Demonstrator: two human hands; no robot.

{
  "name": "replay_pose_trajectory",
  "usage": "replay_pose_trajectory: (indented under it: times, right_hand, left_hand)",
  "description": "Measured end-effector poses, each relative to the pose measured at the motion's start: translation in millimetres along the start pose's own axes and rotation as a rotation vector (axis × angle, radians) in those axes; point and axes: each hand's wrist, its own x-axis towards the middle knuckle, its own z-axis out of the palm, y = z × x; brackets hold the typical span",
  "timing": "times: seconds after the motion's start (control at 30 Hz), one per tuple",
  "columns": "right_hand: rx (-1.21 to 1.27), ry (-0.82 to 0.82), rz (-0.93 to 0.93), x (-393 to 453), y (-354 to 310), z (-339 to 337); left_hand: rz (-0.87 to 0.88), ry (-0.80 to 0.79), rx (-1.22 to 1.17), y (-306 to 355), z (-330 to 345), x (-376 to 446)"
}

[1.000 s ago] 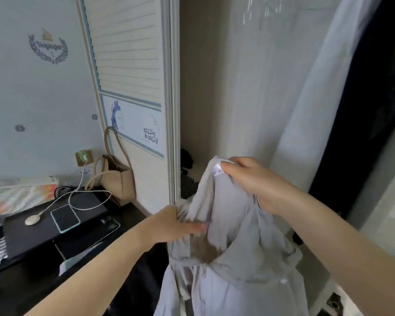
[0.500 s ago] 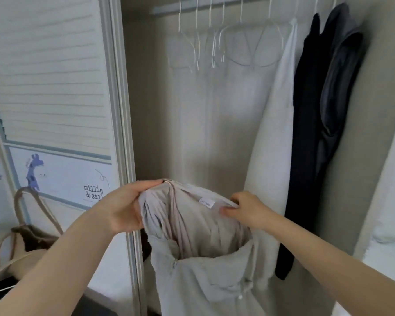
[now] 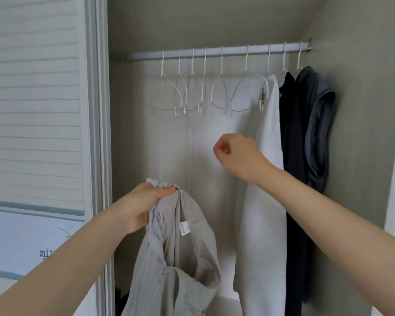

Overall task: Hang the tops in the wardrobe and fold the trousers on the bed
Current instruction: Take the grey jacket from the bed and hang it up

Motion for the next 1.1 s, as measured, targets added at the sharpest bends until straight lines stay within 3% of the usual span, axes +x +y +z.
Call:
replay_pose_trajectory:
  times: [0.13,0.23,0.37,0.47,0.6,0.73,0.93,1.0,1.1]
  right_hand:
    - [-0.054,0.358,-0.136,67,-7,-35]
    - [-0.272,0.481,-0.152,124,3,-54]
    - [-0.662,0.370,-0.043,187,24,-71]
    - [-0.752,0.231,0.059,219,39,-72]
    - [-0.615,0.110,0.222,245,58,-58]
    - [-0.543,0.102,0.362,256,75,-52]
    - [-0.351,-0.032,0.384,265,90,-40]
    - [-0.210,-0.009,0.398,269,96,-33]
    - [0.058,0.158,0.435,273,102,-28]
  left_hand:
    - [0.036,0.030,0.037,12,-4,22]
    - [0.066,0.022,0.066,21,-11,41]
    - [0.112,0.008,0.141,34,-19,62]
    - [0.145,-0.090,0.304,40,-27,73]
    - [0.232,-0.140,0.593,40,-31,89]
    - [0.299,-0.118,0.794,38,-33,100]
    - [0.355,-0.018,0.820,39,-37,107]
    - [0.368,0.032,0.820,40,-36,109]
    - [0.362,0.068,0.809,39,-34,111]
